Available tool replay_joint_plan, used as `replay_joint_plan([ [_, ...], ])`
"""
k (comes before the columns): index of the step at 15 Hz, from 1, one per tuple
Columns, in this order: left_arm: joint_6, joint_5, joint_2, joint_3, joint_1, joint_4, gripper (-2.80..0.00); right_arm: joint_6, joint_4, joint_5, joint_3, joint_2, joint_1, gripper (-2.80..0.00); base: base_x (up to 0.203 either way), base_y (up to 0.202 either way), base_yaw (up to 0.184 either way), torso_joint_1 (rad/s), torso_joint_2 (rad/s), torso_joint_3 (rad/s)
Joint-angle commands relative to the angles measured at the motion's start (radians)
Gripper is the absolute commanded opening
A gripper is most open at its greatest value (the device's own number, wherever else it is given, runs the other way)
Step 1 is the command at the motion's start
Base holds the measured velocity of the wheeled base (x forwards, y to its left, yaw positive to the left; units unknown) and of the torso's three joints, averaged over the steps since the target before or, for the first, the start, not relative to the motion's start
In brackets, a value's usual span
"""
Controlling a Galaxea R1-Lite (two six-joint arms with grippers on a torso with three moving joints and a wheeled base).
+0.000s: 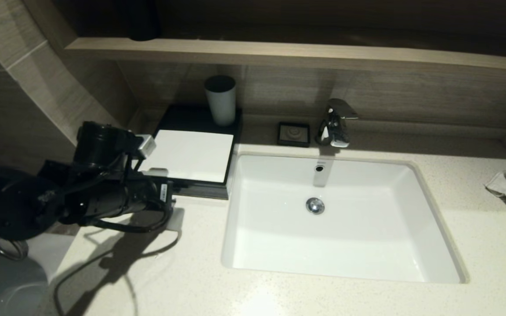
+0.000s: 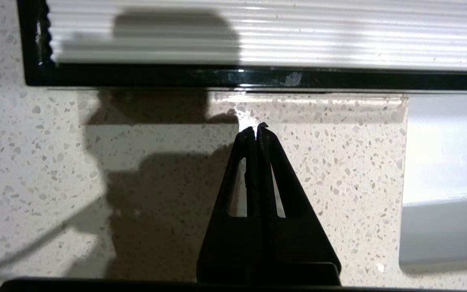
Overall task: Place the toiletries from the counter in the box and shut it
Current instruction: Close the drawer, then pick up the cup
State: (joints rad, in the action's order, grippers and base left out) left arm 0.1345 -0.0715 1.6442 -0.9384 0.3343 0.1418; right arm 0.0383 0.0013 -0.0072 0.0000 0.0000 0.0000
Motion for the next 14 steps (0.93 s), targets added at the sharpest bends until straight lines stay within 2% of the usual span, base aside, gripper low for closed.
replay_joint_plan([
  [1, 0.001, -0.001, -0.070, 0.038, 0.000, -0.005, -2.80, 0.000, 0.000, 0.000, 0.000, 0.000, 0.000, -2.80, 0.000, 0.000, 0.000, 0.000, 0.00, 0.000],
  [14, -0.018, -0.008, -0.302, 0.041, 0.000, 0.022, -2.80, 0.000, 0.000, 0.000, 0.000, 0.000, 0.000, -2.80, 0.000, 0.000, 0.000, 0.000, 0.00, 0.000],
])
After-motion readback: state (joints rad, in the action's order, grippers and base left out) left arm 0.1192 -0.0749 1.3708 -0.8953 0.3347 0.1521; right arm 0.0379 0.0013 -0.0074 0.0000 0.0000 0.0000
